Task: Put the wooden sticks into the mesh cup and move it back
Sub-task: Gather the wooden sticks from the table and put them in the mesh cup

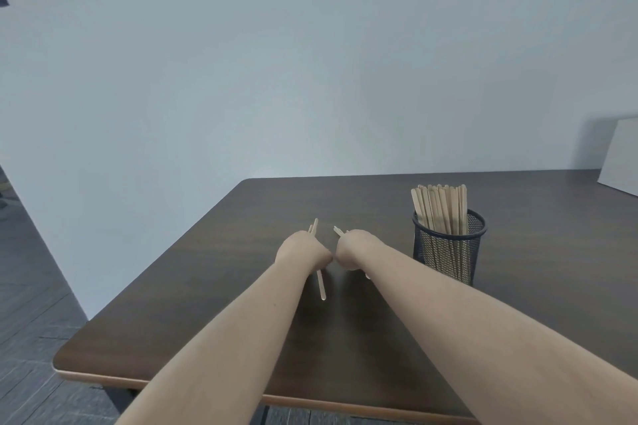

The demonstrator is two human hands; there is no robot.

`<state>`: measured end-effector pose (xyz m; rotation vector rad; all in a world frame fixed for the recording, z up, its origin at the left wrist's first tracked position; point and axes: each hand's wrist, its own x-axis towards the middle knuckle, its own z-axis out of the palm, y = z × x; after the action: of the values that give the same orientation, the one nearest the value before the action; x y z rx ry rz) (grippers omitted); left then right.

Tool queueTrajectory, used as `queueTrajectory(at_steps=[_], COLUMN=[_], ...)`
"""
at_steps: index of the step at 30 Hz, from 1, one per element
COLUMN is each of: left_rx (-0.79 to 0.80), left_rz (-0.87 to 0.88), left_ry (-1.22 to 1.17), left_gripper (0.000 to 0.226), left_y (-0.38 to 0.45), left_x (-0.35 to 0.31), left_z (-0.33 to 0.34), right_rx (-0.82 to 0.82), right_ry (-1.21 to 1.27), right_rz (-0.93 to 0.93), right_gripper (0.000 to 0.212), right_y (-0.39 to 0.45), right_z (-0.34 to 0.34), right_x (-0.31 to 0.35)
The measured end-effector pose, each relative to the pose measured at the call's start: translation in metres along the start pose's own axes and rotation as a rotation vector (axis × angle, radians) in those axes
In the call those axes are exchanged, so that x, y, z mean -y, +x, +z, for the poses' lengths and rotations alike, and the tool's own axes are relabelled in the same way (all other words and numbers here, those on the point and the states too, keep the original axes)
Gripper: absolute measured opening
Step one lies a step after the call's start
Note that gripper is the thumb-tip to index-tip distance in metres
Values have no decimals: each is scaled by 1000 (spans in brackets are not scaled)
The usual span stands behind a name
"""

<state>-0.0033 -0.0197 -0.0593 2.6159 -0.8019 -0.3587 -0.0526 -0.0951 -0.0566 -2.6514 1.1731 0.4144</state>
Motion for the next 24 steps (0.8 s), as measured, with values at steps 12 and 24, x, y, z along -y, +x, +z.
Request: queueTrajectory(at_steps=[12,24], left_rx=[23,-499], left_rz=[8,263], left_ry=[194,-572], left_gripper=[28,34], left_y=[4,-1], left_x=[2,-57], left_z=[-1,-60], right_rx=[-182,-802], right_ry=[445,1137], right_rz=[28,-273], right_gripper=[42,51], right_y=[-10,-65], right_z=[6,-92], right_x=[-13,-51])
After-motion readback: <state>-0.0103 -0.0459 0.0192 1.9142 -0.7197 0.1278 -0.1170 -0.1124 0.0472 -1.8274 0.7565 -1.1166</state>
